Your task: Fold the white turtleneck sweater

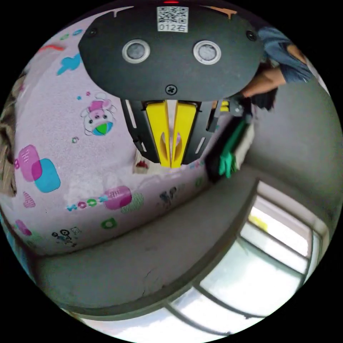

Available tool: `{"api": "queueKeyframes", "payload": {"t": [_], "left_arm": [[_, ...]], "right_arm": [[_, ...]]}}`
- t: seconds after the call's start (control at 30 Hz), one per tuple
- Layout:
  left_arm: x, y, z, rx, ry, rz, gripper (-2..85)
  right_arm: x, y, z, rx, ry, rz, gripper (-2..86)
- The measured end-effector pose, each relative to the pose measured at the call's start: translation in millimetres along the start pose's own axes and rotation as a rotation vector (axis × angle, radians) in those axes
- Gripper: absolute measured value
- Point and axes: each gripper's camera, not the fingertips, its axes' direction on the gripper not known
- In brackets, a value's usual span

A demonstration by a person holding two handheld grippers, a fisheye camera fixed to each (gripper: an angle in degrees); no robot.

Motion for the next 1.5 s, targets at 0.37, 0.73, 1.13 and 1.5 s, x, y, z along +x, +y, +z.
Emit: {"api": "queueKeyframes", "payload": {"t": [0.37,0.73,1.13,1.5], "left_arm": [[135.6,-53.9,75.1,-0.08,-0.034,0.289,2.5],[91.4,-61.9,59.9,-0.033,0.179,0.114,0.4],[-73.5,14.3,-77.0,0.168,-0.152,-0.235,0.2],[-193.3,105.0,-106.4,0.021,-0.505,-0.898,-0.1]], "right_arm": [[65.7,91.5,32.7,-0.295,0.109,0.086,-1.0],[65.7,108.2,35.2,-0.336,0.182,0.028,-0.9],[-4.9,96.7,91.8,-0.454,0.183,-0.196,-0.7],[-108.2,105.4,192.7,-0.624,0.282,-0.572,6.1]]}}
